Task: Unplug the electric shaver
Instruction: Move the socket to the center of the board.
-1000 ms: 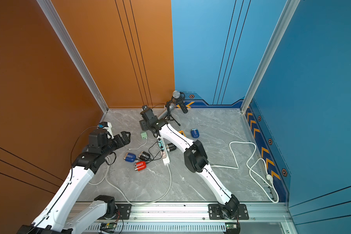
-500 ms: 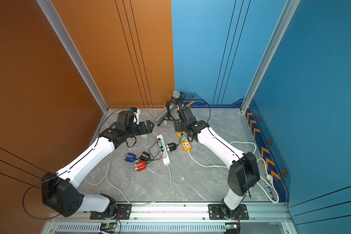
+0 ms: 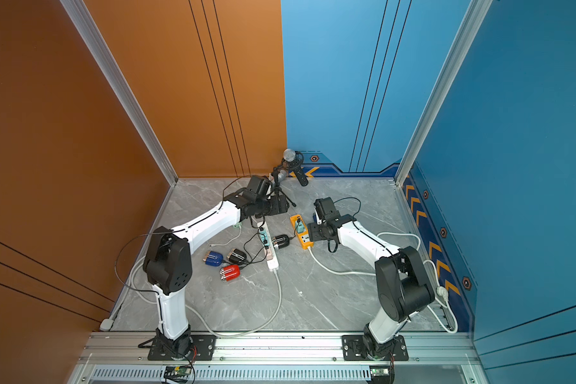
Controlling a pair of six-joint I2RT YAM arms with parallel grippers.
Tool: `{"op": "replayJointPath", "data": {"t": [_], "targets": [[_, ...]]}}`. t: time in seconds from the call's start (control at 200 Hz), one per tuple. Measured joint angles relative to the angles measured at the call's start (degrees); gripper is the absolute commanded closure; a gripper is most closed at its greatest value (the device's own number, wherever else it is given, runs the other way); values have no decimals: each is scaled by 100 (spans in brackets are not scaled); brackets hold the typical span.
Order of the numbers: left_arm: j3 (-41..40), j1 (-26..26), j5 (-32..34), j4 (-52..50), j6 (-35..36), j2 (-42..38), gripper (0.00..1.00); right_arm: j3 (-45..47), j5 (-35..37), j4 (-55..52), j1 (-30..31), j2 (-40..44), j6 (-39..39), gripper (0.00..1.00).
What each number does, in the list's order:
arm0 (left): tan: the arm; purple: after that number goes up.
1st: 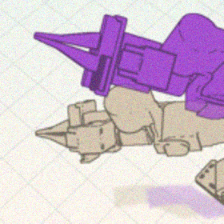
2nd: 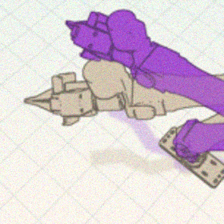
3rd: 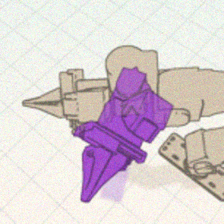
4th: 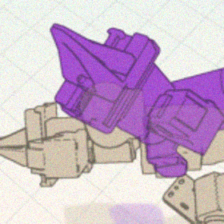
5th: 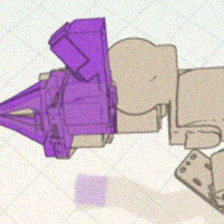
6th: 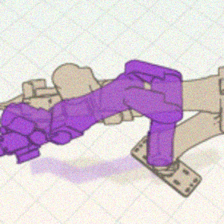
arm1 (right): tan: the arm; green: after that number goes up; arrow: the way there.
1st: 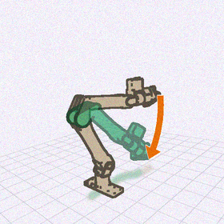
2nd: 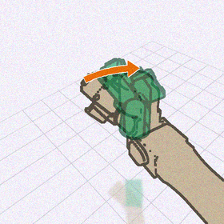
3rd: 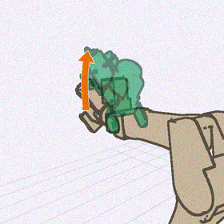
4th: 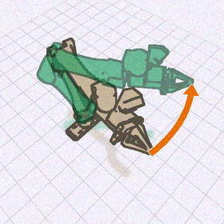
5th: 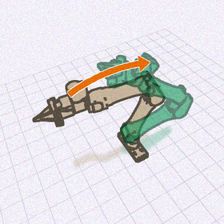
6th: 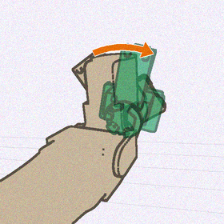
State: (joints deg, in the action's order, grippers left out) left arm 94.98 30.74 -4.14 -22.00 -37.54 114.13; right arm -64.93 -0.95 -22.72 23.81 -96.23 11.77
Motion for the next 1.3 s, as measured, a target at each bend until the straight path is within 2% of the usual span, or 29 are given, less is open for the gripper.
{"op": "replayJointPath", "data": {"t": [0.185,0.44,0.871,1.301], "targets": [[367,9,2,-15,-457,442,7,-76,-411,122,0,-544,-35,26],[533,26,68,-13,-868,568,7,-164,-702,264,0,-824,-33,25],[601,17,289,-116,-1408,568,9,-339,-852,540,55,-1067,76,39],[601,13,304,-192,-1598,605,9,-61,-785,546,229,-1025,111,43]]}}
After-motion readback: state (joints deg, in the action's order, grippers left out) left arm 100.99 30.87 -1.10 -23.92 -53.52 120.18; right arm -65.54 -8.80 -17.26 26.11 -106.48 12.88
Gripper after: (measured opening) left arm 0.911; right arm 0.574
